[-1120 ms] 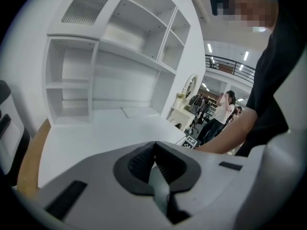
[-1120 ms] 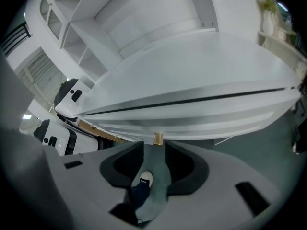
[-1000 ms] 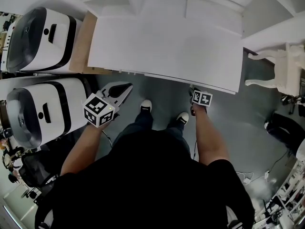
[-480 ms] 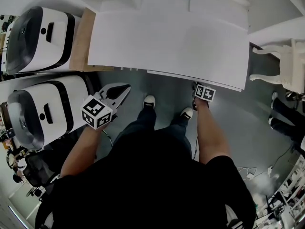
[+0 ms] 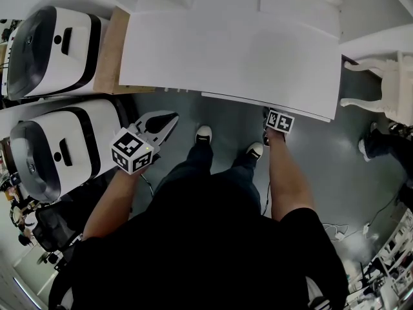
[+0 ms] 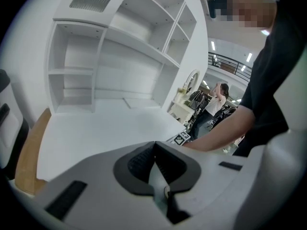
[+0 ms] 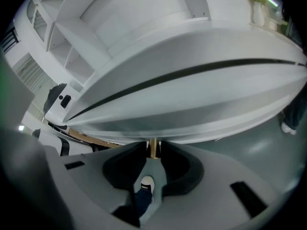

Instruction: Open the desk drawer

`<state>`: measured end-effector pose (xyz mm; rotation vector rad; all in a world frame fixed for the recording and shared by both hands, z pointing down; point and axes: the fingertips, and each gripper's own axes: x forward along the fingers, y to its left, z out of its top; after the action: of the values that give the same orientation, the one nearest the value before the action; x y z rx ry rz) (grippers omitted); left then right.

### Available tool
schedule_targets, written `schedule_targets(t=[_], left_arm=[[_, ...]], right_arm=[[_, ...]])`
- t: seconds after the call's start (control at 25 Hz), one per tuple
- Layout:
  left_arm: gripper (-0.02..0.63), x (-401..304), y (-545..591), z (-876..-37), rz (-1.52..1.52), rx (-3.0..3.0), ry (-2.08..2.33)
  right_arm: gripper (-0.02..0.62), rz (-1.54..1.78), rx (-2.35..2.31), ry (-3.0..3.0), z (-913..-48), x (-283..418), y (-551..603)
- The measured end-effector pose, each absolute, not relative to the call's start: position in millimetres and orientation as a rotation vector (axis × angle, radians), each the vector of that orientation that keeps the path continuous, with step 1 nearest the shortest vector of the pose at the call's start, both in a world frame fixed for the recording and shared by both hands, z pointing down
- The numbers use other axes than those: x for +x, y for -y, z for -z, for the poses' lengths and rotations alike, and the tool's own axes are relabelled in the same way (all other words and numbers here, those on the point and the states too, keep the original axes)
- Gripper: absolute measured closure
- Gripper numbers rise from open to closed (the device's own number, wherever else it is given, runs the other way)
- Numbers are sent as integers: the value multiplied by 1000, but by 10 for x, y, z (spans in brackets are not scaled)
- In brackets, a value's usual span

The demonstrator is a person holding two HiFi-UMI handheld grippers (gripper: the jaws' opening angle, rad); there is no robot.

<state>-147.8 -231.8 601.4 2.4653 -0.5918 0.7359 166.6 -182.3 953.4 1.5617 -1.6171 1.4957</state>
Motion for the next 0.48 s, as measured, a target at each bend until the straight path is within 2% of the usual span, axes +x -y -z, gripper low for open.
schedule_targets(t=[0.48], left_arm=[[597, -1447, 2303, -6026, -723, 2468, 570]], right_arm=[[508, -1483, 1506, 1588, -9548, 1639, 1815]])
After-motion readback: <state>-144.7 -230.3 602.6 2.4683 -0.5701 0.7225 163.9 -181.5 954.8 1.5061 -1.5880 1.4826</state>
